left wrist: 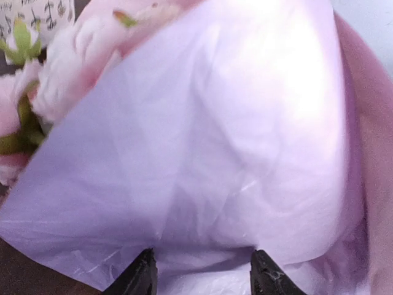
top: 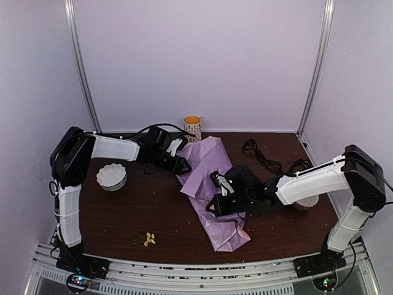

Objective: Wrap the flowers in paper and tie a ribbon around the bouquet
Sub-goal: Pick up the two-thirds-folded wrapping paper from the center of the board, then pass from the right arm to the left, then press the fold line on the folded bouquet, then pick up the ribbon from the corner of the board.

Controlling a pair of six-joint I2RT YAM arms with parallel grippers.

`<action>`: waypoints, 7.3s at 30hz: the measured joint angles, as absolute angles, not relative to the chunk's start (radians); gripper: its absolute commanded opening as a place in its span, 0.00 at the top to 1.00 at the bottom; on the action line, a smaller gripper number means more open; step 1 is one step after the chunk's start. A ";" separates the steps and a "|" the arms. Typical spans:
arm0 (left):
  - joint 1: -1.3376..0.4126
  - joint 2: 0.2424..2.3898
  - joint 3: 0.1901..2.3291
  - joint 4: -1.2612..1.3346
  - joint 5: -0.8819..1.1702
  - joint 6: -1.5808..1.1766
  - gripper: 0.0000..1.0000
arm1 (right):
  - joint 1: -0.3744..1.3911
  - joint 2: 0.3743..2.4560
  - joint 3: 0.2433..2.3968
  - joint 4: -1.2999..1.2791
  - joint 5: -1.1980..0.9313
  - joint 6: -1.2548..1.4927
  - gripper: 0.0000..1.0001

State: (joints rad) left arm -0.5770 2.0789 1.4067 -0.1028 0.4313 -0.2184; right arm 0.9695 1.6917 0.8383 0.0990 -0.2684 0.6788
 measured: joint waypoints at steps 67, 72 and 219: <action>-0.560 1.698 0.713 0.532 0.703 -0.818 1.00 | 0.948 1.984 1.161 0.083 -0.261 0.665 0.90; -0.551 1.695 0.905 0.231 0.607 -0.606 1.00 | 0.948 1.962 1.159 0.045 -0.254 0.628 0.76; -0.516 2.140 1.463 -0.346 0.300 -0.091 1.00 | 0.050 2.312 1.942 -1.052 -0.227 0.361 0.89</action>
State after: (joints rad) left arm -0.5156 2.1403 1.4628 -0.3458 0.2996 -0.0914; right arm 0.0502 2.3116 1.9419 -1.0523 -0.2268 0.3614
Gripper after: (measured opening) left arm 0.012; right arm 0.360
